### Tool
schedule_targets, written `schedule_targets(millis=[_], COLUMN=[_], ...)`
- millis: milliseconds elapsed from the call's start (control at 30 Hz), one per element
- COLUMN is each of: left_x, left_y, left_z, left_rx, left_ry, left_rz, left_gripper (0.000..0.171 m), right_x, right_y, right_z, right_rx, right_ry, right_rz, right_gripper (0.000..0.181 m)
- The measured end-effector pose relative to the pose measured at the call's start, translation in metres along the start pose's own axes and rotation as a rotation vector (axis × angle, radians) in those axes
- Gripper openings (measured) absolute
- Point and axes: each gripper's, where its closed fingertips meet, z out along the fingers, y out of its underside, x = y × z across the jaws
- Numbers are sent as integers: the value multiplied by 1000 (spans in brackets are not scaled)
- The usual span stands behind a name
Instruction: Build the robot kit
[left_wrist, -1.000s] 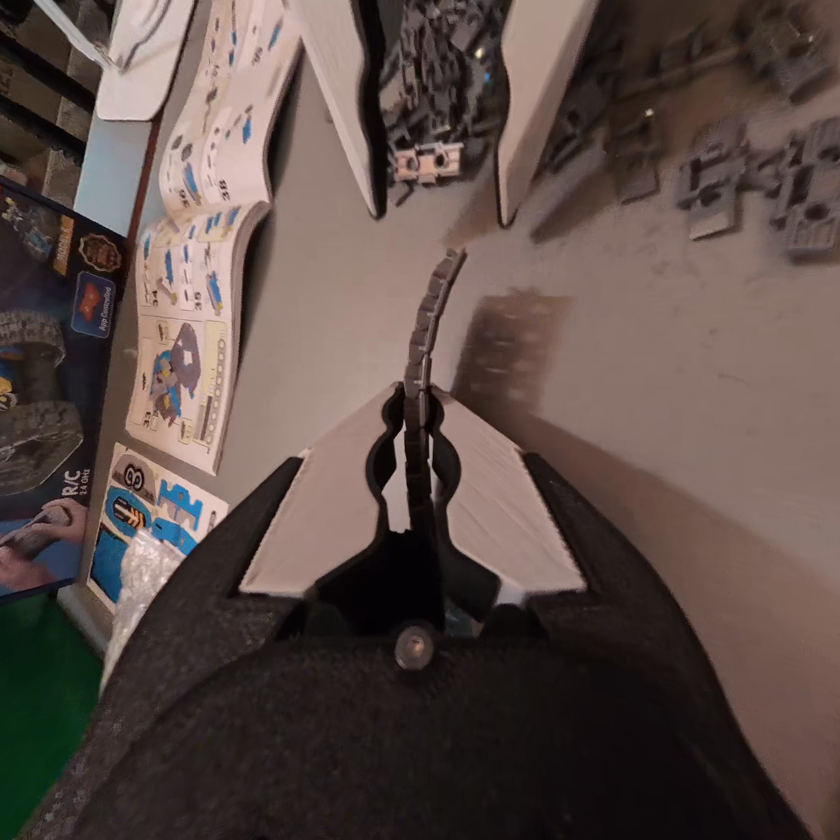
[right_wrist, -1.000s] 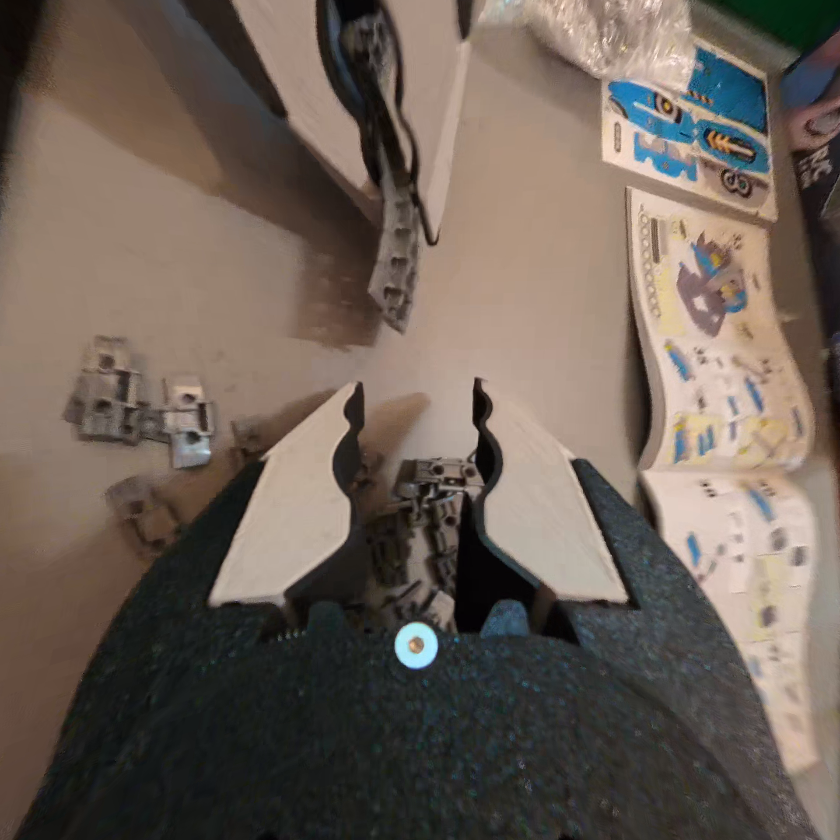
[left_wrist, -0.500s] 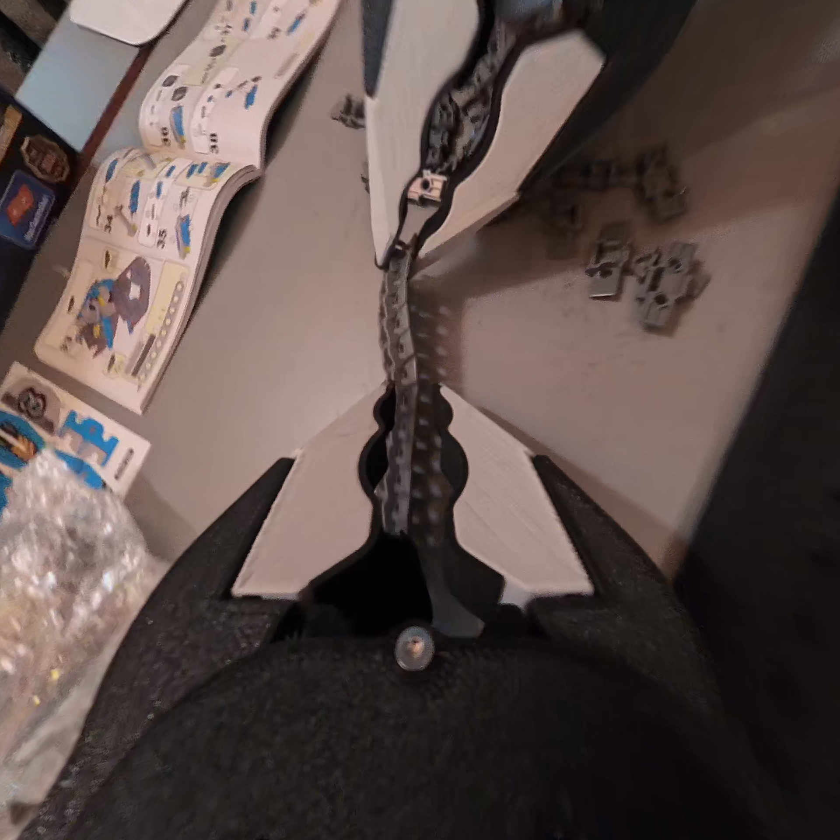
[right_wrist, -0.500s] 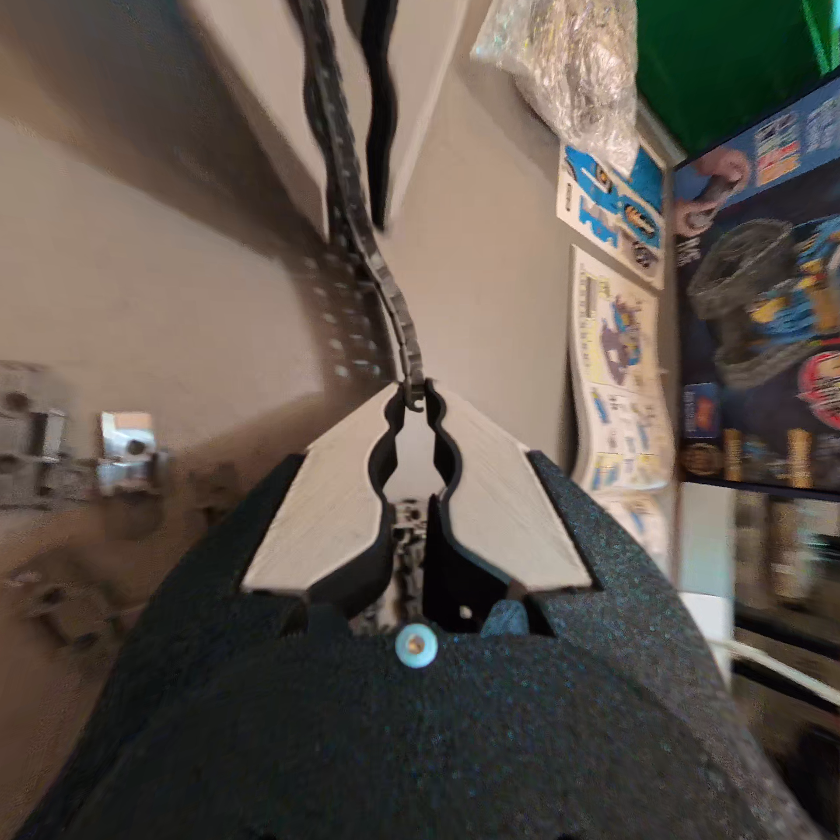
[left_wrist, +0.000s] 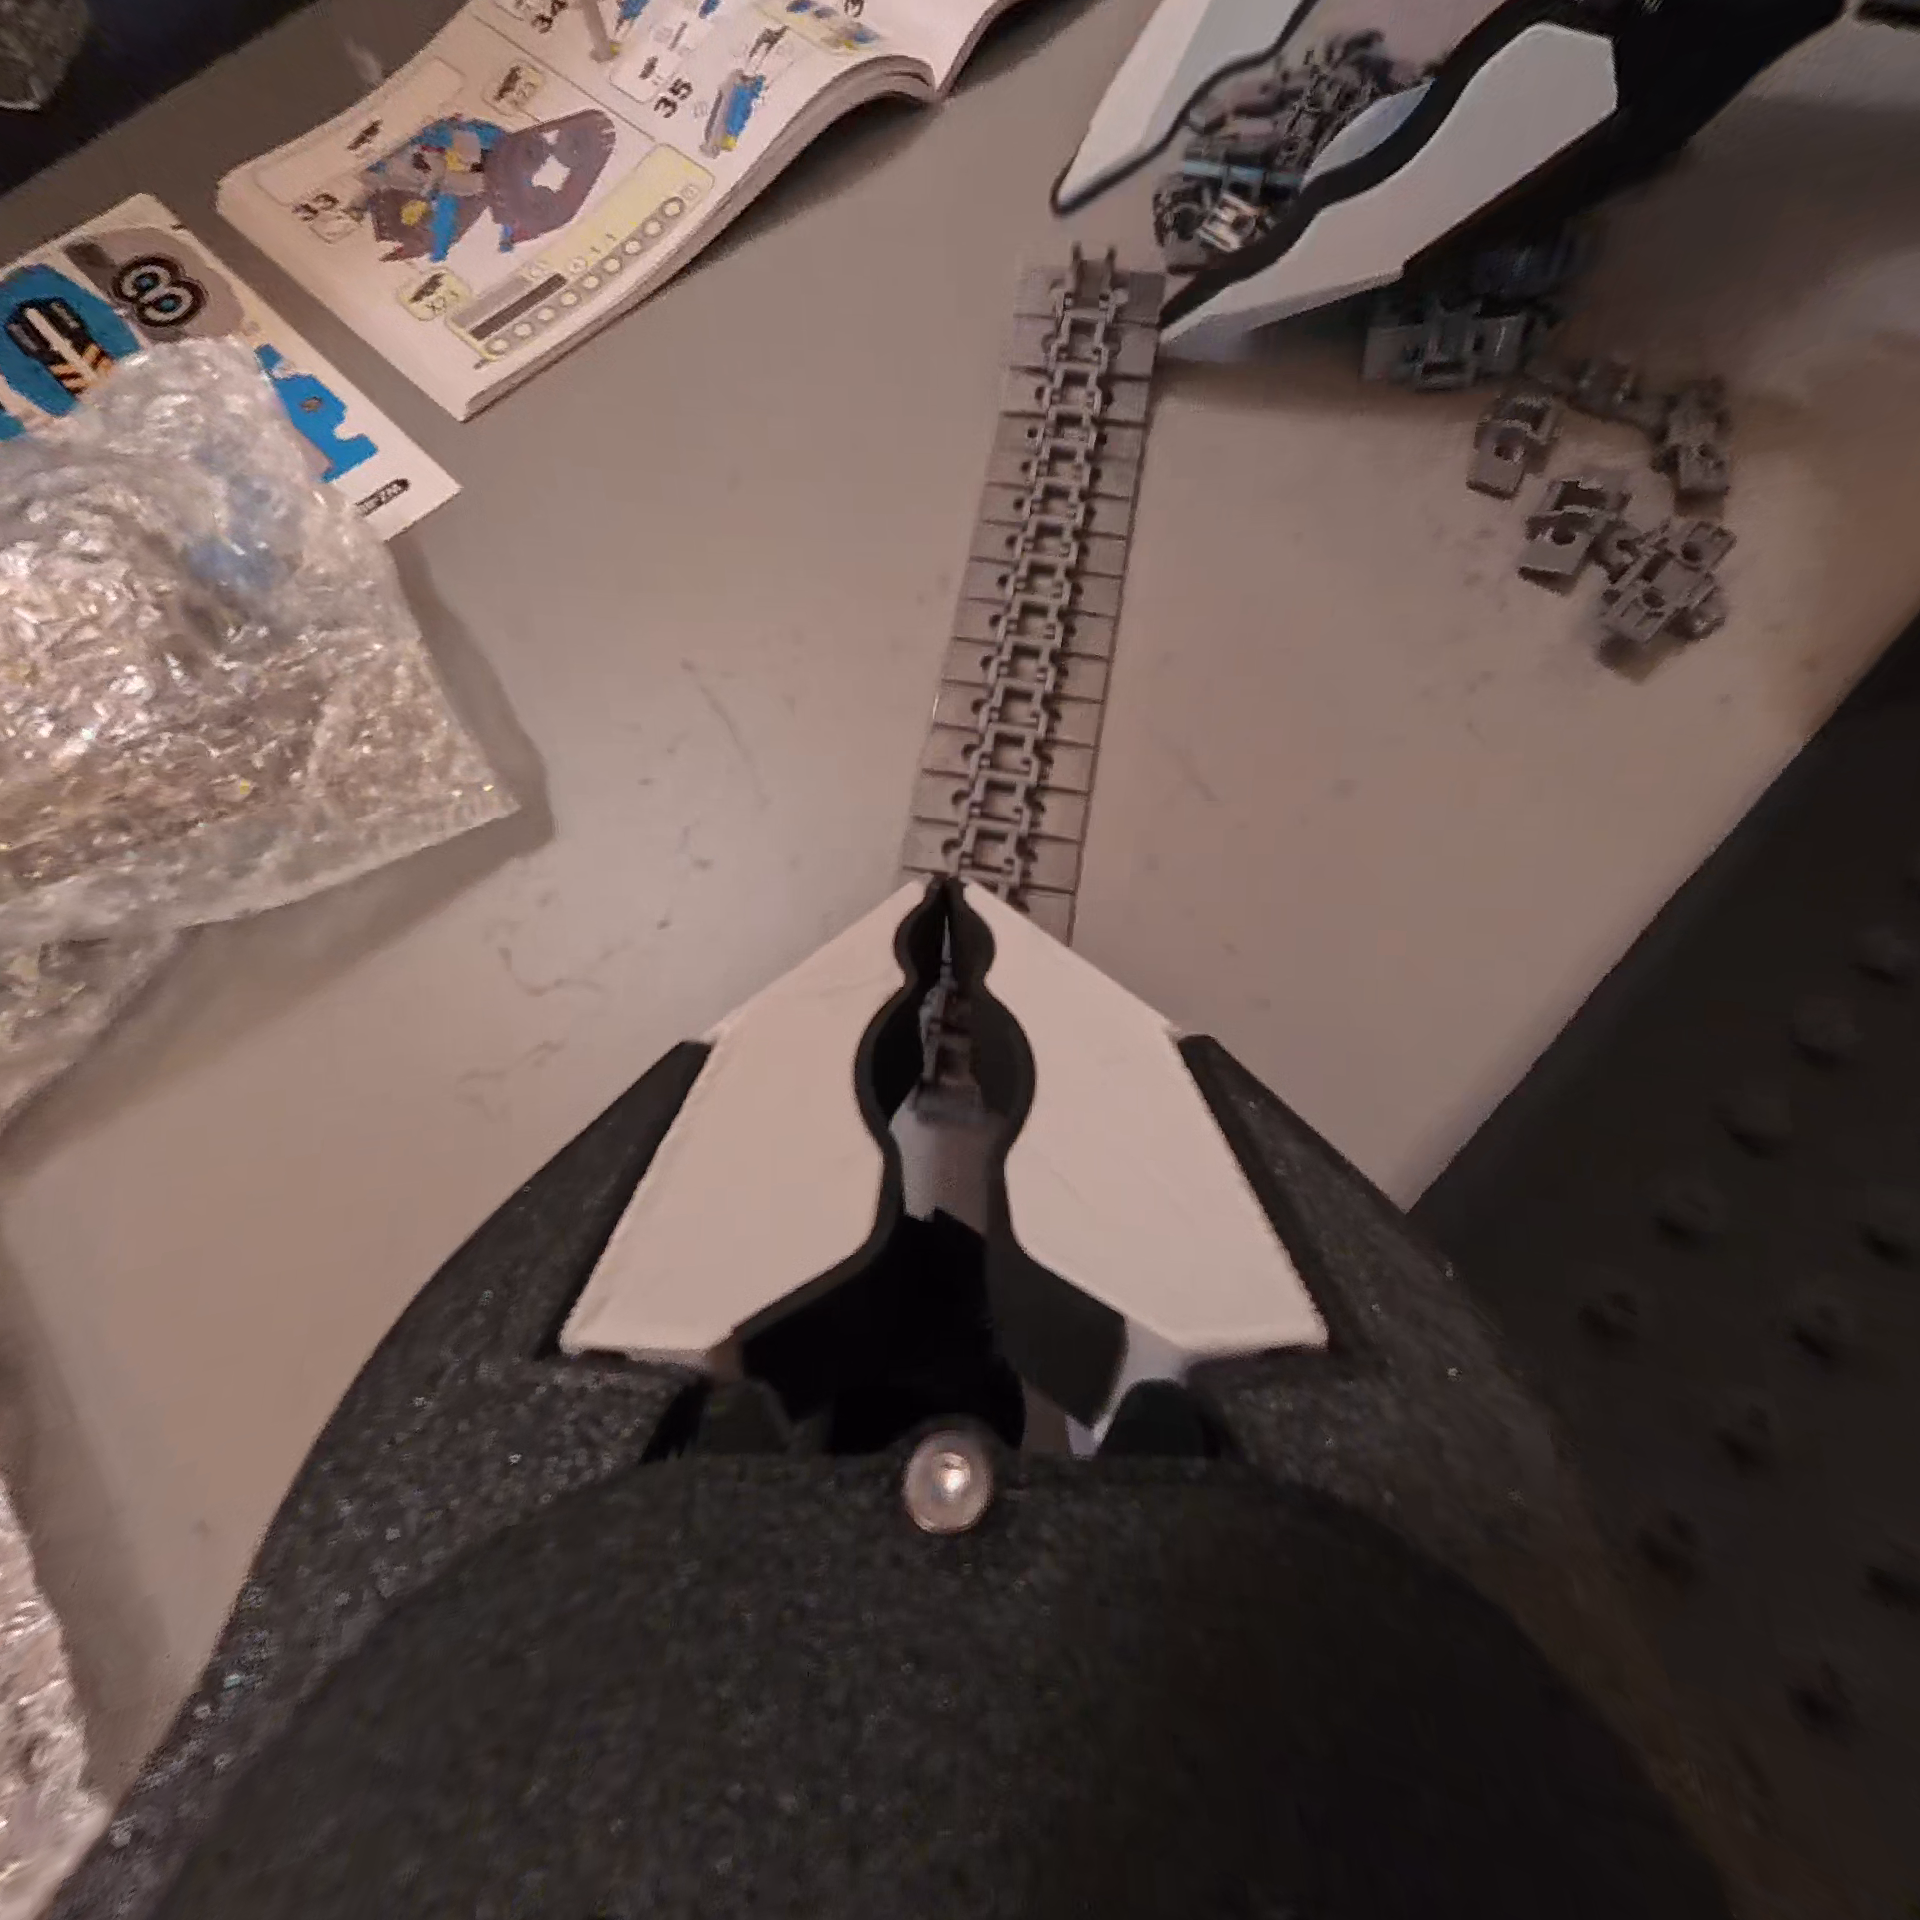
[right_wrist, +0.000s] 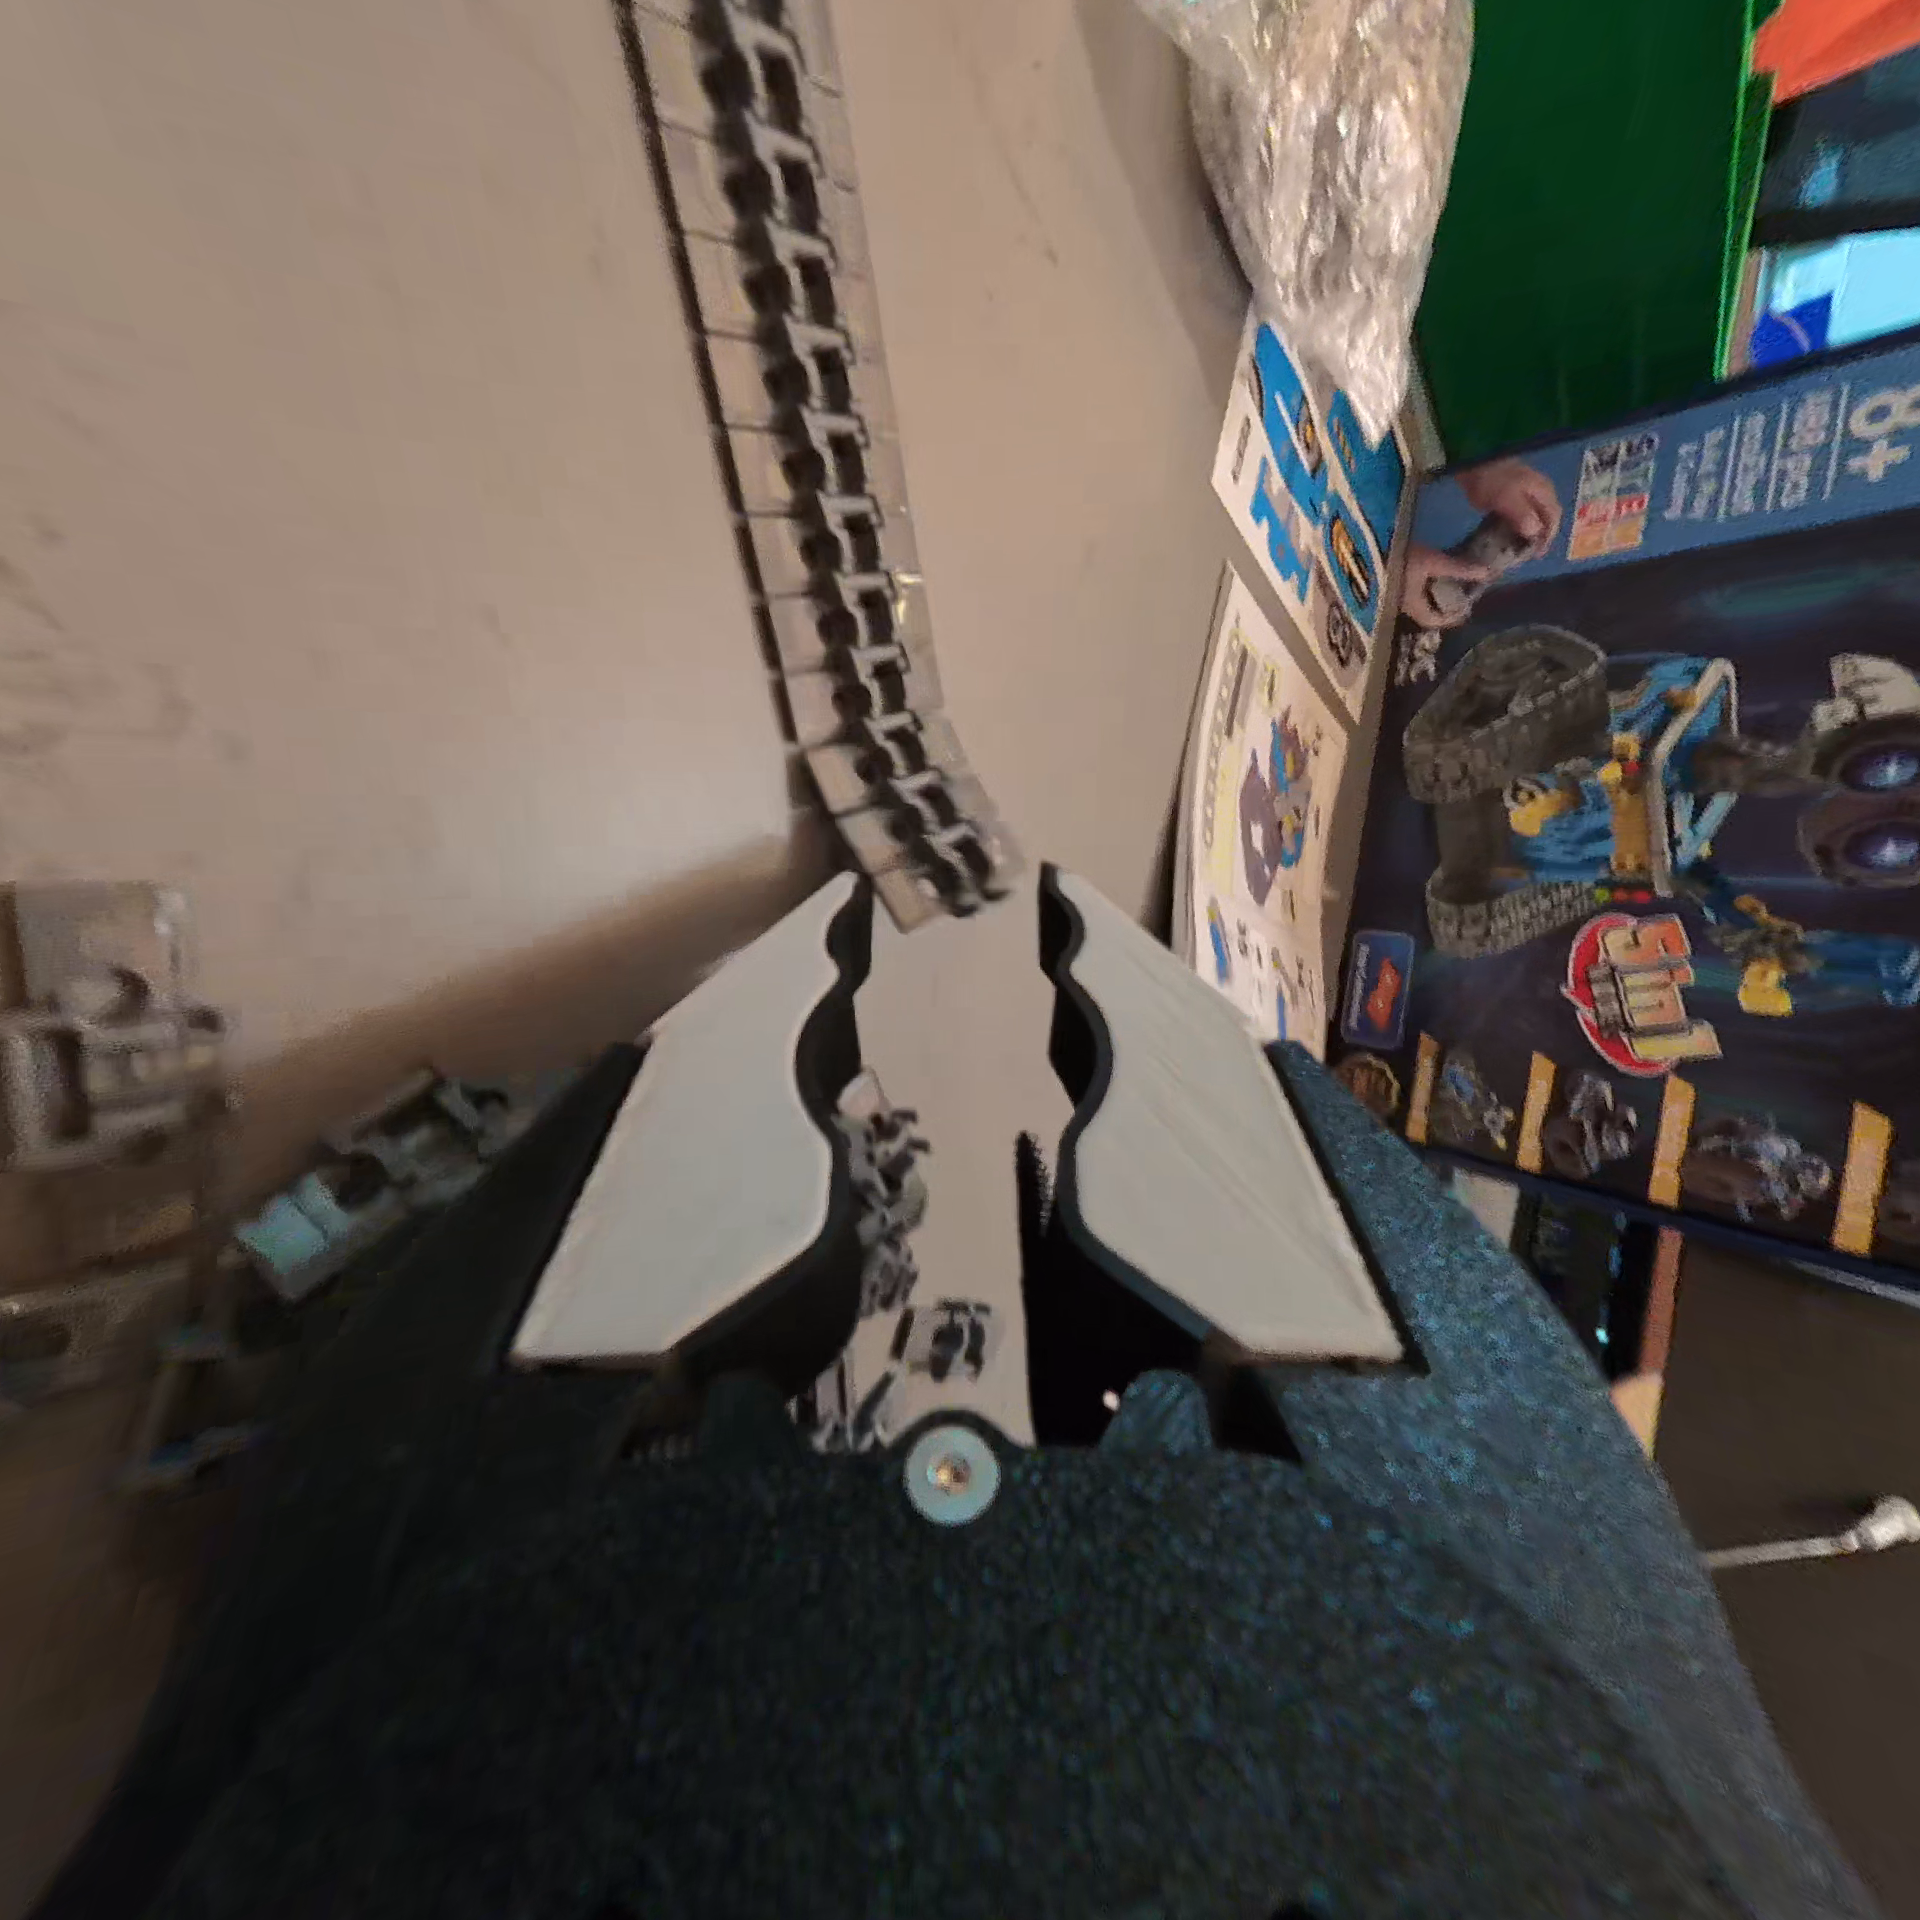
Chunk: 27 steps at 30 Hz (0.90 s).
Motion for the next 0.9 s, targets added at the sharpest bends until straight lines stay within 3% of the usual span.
schedule_targets(millis=[133,333,400,467,500,567,700,767,900], left_x=[1,-4,-6,-2,2,3,8,20,38], left_y=[11,9,6,3,3,6,23,22,9], left_z=[3,-7,-27,-51,-62,-87,-128,-139,-152], left_rx=[-45,-64,-51,23,77,205,453,511,570], left_ry=[-21,-63,-84,-95,-100,-176,-379,-368,-316], left_rz=[16,-4,-75,-222,-308,-446,-499,-502,-446], left_gripper=[0,0,0,0,0,2,12,17,20], right_x=[5,25,28,25,27,20,-20,-31,-40], right_y=[26,23,2,-51,-79,-128,-178,-187,-192], right_z=[-13,-26,-28,-36,-41,-45,-17,-2,19], right_rx=[-45,-22,46,259,369,500,370,308,241], right_ry=[34,48,-6,-154,-228,-418,-603,-561,-486], right_rz=[78,355,537,730,825,927,825,746,662], right_gripper=[45,49,30,22,8,22,44,54,51])
